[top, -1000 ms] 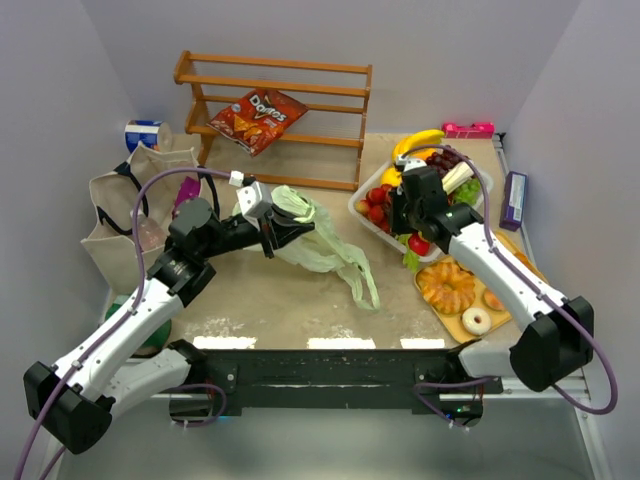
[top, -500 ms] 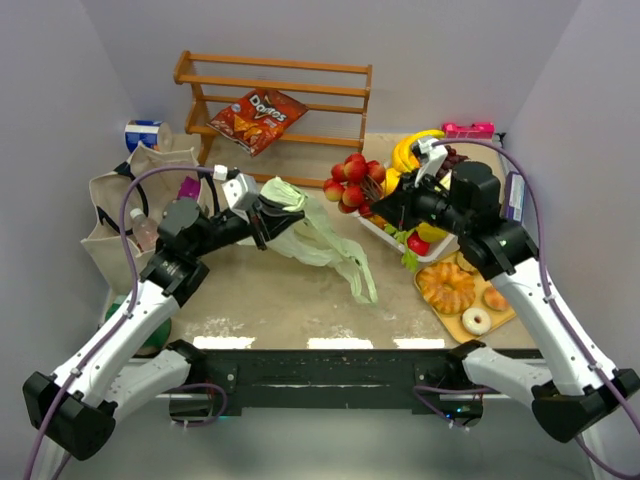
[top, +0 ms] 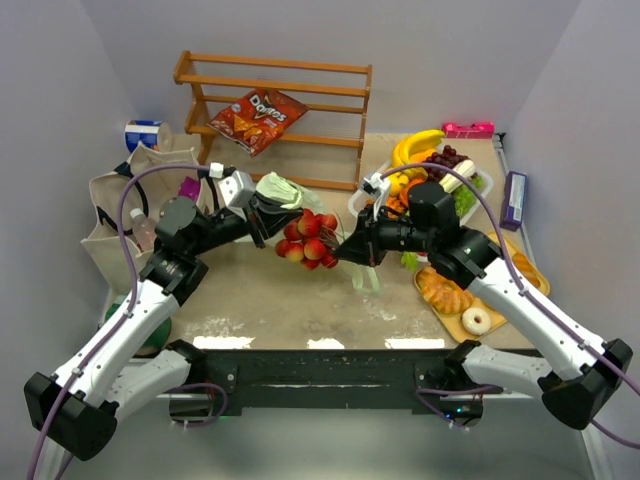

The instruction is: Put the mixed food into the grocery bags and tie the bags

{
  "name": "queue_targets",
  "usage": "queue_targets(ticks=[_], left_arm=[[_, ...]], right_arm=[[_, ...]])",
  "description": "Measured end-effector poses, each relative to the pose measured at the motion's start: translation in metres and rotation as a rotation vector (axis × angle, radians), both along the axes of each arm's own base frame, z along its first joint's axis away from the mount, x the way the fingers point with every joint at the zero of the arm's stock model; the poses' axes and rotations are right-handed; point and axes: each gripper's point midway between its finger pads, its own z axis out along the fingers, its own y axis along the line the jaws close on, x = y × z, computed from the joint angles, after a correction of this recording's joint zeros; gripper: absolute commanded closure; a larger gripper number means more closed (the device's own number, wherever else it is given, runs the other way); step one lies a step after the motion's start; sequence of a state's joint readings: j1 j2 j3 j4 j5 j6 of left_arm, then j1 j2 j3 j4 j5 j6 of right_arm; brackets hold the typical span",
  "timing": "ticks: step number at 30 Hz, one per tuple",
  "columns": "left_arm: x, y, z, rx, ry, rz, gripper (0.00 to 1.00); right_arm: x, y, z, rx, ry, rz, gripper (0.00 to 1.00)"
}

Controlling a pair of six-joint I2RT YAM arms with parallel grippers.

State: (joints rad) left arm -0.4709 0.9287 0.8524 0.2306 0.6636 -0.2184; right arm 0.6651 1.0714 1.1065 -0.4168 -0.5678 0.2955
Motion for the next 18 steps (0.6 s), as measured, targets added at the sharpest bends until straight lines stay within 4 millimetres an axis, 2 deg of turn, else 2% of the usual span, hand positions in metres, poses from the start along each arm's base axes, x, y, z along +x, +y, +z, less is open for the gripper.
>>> queue_targets(ticks=[9,12,18], left_arm=[[-0.013,-0.005,-0.001,0.013,-0.011,-0.081,1.00],[-0.015,-0.005,-0.002,0.020,-0.023,-0.089,1.00],[-0.023,-0.006,-0.001,0.027,-0.041,-0.130,1.00]], right_arm=[[0.043,0.000,-0.032,-0.091,0.063,-0.189,1.00],[0.049,-0.004,-0.032,-0.096,0.064,-0.222,1.00],[0.067,-0.016,-0.015,-0.072,0.037,-0.286,1.00]])
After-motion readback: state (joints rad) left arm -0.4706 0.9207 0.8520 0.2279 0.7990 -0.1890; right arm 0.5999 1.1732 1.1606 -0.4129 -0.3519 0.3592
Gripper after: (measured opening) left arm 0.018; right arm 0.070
